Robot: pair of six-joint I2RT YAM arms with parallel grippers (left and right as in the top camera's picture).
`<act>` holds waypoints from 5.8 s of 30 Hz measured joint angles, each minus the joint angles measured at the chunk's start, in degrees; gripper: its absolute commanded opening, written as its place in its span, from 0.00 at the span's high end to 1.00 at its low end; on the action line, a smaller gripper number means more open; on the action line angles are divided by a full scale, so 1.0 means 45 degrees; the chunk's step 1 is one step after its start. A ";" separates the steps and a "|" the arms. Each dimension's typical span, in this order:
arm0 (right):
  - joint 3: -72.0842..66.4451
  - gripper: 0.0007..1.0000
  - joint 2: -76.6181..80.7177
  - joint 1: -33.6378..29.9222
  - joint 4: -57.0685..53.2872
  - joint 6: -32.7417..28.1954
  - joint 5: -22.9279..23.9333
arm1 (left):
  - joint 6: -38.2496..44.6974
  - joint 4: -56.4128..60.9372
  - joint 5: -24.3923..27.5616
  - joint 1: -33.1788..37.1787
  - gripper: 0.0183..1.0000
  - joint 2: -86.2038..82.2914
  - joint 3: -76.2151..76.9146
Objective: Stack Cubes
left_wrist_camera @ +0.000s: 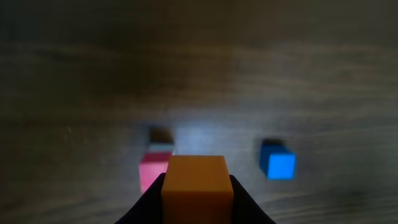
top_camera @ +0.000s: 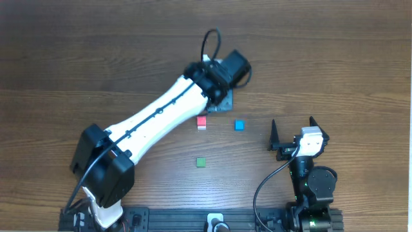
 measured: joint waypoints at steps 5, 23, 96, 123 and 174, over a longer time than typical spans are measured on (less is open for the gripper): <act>0.0000 0.01 0.0000 0.0000 0.0000 0.0000 0.0000 | -0.0748 0.0797 -0.0058 -0.0087 0.98 -0.0306 -0.1894; 0.0000 0.01 0.0000 0.0000 0.0000 0.0000 0.0000 | -0.1316 0.1525 -0.0063 -0.0053 0.98 -0.0874 -0.3337; 0.0000 0.01 0.0000 0.0000 0.0000 -0.0005 0.0000 | -0.1316 0.2011 0.0369 0.0112 0.98 -0.0631 -0.3730; 0.0000 0.01 0.0000 0.0000 0.0000 -0.0005 0.0000 | -0.1316 0.1948 0.0379 0.0112 0.94 -0.0593 -0.3730; 0.0000 0.01 0.0000 0.0000 0.0005 -0.0005 0.0005 | -0.1477 0.4070 -0.1078 0.1035 0.00 -0.0559 -0.3750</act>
